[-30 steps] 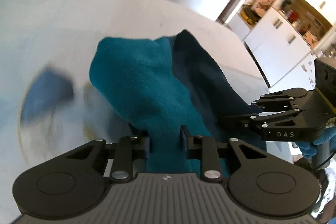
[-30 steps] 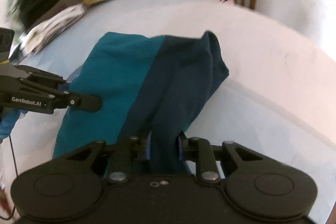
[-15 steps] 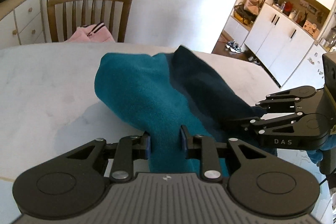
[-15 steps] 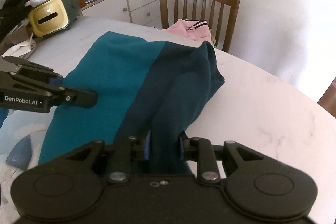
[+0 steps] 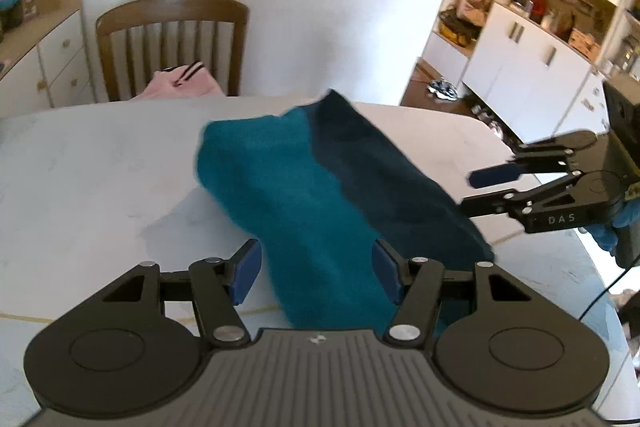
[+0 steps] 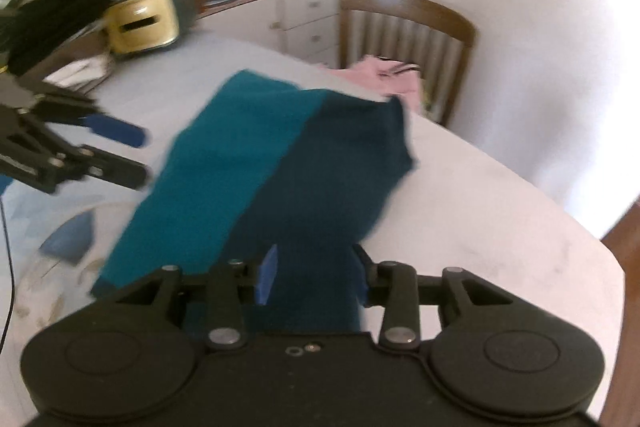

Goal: Fold clothes

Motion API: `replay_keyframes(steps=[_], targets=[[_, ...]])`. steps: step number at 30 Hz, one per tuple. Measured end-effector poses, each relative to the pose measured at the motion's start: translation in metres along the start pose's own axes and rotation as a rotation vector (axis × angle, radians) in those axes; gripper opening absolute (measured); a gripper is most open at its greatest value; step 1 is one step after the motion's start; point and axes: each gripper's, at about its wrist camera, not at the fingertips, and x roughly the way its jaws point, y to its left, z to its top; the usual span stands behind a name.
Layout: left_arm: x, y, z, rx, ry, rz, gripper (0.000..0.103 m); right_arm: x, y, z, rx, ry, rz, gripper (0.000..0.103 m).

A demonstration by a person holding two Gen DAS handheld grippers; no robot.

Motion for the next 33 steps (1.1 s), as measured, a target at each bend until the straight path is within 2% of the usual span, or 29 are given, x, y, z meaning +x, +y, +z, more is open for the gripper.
replay_keyframes(steps=[4, 9, 15, 18, 20, 22, 24, 26, 29, 33], targets=[[0.016, -0.017, -0.015, -0.009, 0.044, -0.004, 0.059, 0.014, 0.005, -0.012, -0.001, 0.055, -0.015, 0.103], [0.036, -0.020, -0.035, -0.026, 0.118, 0.008, 0.058, 0.024, 0.004, -0.034, 0.020, 0.102, -0.023, 0.103], [0.035, -0.023, -0.049, -0.010, 0.143, 0.052, 0.058, 0.016, 0.005, -0.036, 0.052, 0.092, -0.025, 0.103], [0.025, -0.029, -0.046, -0.040, 0.121, 0.070, 0.060, 0.002, 0.010, -0.033, 0.053, 0.045, -0.031, 0.103], [0.018, -0.035, -0.045, -0.058, 0.106, 0.087, 0.067, -0.011, 0.014, -0.033, 0.058, 0.010, -0.036, 0.103], [0.012, -0.041, -0.044, -0.066, 0.100, 0.112, 0.080, -0.020, 0.018, -0.034, 0.055, -0.017, -0.037, 0.103], [0.005, -0.050, -0.045, -0.063, 0.085, 0.142, 0.086, -0.030, 0.023, -0.036, 0.049, -0.050, -0.045, 0.103], [-0.003, -0.058, -0.045, -0.063, 0.065, 0.167, 0.086, -0.039, 0.027, -0.038, 0.051, -0.079, -0.064, 0.103], [-0.014, -0.071, -0.044, -0.074, 0.035, 0.204, 0.101, -0.051, 0.032, -0.043, 0.066, -0.113, -0.082, 0.103], [-0.028, -0.088, -0.047, -0.098, -0.013, 0.252, 0.103, -0.065, 0.040, -0.052, 0.075, -0.158, -0.105, 0.103]])
